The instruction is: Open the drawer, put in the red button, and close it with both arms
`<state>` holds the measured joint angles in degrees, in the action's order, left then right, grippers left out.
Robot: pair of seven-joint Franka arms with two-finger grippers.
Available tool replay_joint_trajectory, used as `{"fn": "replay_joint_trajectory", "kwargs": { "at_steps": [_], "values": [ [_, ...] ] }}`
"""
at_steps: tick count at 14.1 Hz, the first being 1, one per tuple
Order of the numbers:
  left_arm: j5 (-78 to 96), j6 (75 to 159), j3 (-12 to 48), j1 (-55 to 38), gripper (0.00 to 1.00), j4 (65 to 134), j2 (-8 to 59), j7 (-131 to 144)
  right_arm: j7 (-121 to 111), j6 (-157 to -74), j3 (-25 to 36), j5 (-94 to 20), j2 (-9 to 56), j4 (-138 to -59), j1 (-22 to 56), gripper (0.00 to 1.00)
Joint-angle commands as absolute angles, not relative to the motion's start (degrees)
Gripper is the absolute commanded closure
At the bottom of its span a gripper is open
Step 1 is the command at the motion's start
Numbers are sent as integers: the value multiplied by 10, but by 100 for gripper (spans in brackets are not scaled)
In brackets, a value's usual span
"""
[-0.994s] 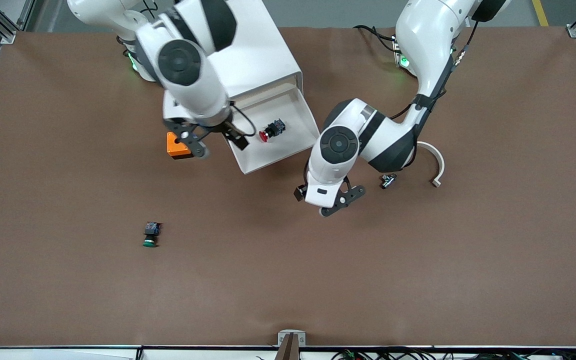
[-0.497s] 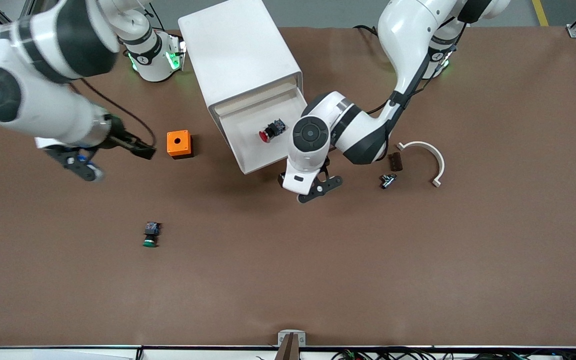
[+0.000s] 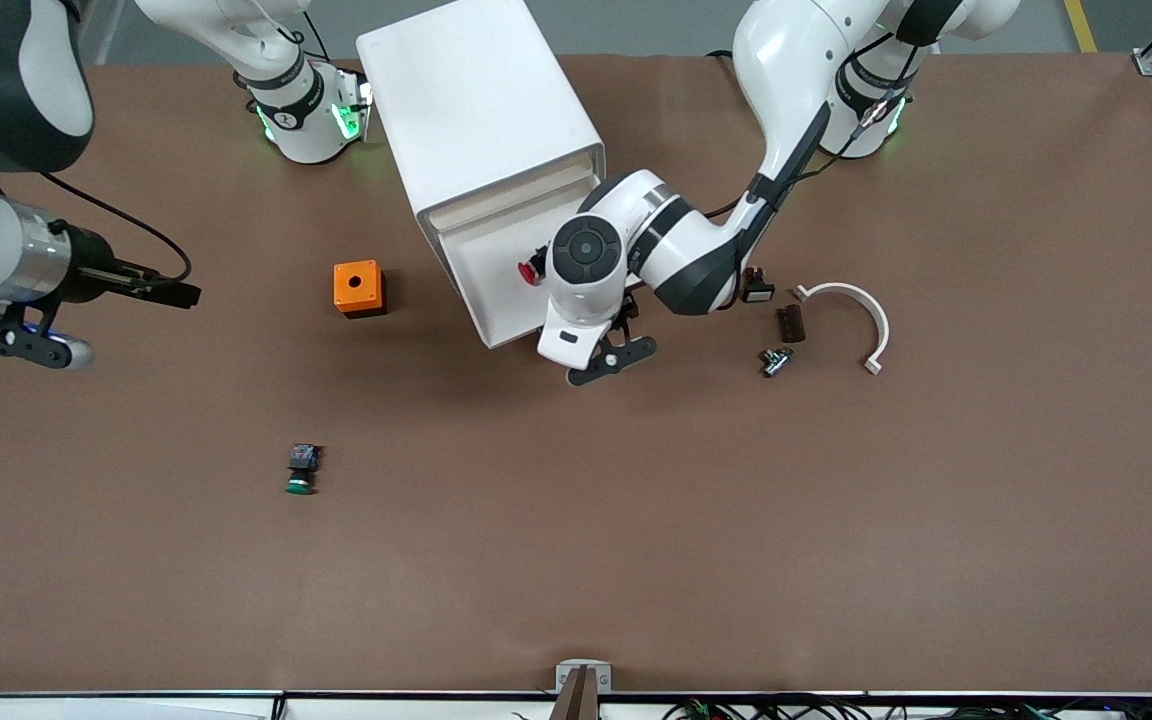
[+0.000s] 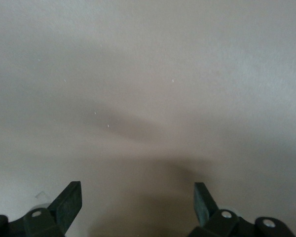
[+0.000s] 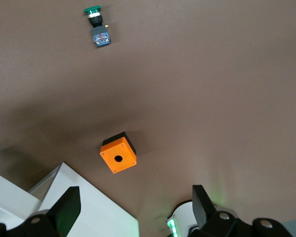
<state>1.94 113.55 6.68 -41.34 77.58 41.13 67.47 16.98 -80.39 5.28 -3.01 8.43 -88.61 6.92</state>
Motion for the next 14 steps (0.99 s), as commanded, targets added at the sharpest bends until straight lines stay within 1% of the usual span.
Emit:
{"fn": "replay_joint_trajectory", "kwargs": {
  "at_steps": [1, 4, 6, 9, 12, 14],
  "values": [
    [23, 1143, 66, -429, 0, 773, 417, 680, 61, -796, 40, -15, 86, -849, 26, 0],
    [34, 1143, 66, -443, 0, 772, 416, 679, -77, -800, 40, 20, 92, -840, -16, 0],
    [58, 1143, 66, -449, 0, 772, 413, 679, -88, -802, 40, 23, 98, -840, -46, 0],
    [89, 1143, 67, -457, 0, 772, 411, 677, -84, -803, 40, 23, 98, -834, -52, 0],
    [118, 1143, 67, -473, 0, 772, 411, 678, -83, -790, 39, 17, 94, -764, -49, 0],
    [134, 1143, 67, -479, 0, 772, 411, 677, -83, -782, 39, 17, 92, -741, -48, 0]
  ]
}}
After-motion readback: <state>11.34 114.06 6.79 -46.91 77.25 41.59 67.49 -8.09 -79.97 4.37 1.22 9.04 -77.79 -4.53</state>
